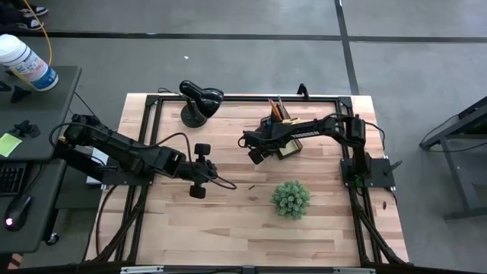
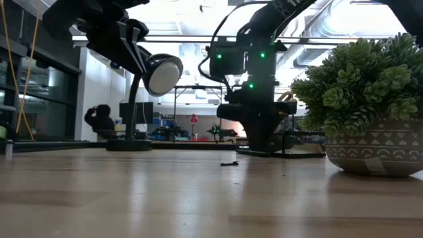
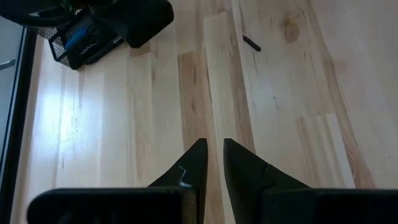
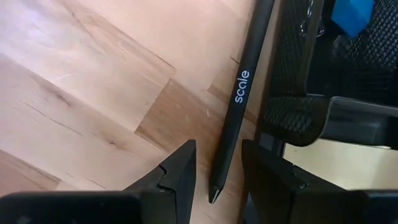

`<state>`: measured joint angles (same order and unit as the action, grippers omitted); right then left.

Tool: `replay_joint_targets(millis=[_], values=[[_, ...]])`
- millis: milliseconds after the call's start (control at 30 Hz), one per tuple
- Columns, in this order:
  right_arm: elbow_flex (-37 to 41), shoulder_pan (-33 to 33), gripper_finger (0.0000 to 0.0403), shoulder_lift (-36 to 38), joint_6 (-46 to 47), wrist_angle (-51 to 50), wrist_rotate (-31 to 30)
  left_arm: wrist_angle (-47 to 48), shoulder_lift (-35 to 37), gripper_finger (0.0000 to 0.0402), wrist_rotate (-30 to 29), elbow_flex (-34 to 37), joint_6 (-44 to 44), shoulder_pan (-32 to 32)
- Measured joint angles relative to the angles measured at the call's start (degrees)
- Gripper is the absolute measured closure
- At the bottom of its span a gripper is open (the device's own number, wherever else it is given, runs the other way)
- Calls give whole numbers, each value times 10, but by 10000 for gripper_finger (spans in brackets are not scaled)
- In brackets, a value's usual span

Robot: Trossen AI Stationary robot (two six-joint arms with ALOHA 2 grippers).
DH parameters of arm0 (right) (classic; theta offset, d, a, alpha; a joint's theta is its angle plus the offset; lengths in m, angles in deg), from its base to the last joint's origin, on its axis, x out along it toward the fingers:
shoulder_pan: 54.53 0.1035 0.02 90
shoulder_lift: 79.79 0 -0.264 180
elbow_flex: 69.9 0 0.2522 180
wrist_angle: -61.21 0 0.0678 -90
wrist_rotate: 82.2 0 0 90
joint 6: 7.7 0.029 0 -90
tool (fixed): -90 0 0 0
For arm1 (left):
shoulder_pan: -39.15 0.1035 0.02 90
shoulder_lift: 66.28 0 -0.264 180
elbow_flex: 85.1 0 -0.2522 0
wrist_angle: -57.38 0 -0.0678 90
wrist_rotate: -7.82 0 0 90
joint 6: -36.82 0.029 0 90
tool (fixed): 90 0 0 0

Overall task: Pick and place office supplies into organizer
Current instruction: Put the black pen into the desk organizer

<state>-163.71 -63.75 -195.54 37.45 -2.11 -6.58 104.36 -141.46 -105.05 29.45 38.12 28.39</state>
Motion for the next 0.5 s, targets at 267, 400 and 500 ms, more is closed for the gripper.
replay_joint_targets(millis=[267,400,500], values=[[0,-1,277,-2,1,-5,0,3,0,360,10,0,7,0],[0,-1,277,-14,1,-10,21,3,0,360,10,0,9,0],[-1,-1,277,-22,4,-9,30,3,0,360,10,0,9,0]])
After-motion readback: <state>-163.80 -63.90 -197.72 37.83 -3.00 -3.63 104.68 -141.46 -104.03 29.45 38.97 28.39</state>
